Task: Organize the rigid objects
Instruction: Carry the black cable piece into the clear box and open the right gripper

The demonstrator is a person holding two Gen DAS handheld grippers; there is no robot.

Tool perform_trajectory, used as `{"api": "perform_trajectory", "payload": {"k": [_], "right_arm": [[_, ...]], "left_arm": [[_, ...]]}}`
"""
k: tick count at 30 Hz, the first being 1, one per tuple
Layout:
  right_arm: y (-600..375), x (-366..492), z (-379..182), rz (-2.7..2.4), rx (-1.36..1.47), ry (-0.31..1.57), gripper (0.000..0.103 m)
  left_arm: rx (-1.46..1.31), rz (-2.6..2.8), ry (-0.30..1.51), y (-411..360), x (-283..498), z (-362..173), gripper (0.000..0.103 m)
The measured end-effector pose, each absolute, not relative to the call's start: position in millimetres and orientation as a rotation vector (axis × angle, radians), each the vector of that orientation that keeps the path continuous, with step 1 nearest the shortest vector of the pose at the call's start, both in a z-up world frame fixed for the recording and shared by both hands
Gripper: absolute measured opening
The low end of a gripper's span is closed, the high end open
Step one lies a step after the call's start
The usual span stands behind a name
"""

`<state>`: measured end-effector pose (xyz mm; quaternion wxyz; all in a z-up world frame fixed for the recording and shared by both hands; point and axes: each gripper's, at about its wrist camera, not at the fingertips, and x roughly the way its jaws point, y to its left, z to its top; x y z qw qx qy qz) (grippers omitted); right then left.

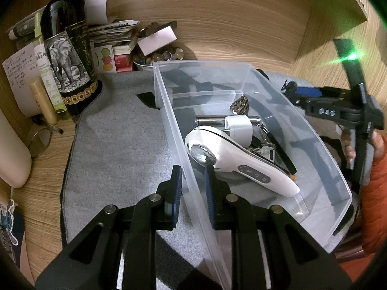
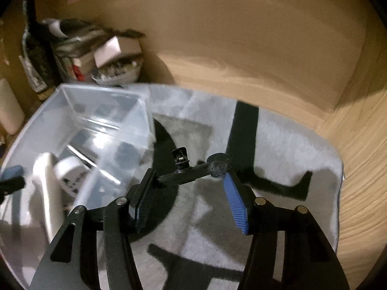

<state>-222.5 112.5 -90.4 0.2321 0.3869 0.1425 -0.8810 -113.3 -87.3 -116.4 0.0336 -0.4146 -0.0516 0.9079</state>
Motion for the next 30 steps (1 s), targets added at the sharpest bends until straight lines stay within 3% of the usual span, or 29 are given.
{"api": "perform_trajectory", "payload": {"k": [14,30], "right_arm": [[78.4,-181.0,-34.3,-2.419,0.802,0.405,0.053],[44.4,-162.2,-71.8,-2.272,0.895,0.488,0.055]], "left_arm": [[-1.275,2.794,-0.16,-87.1,-113.2,-116.3,0.019],[-1.286,2.786,-0.172,-88.3,-114.3,-118.1,0.019]]}}
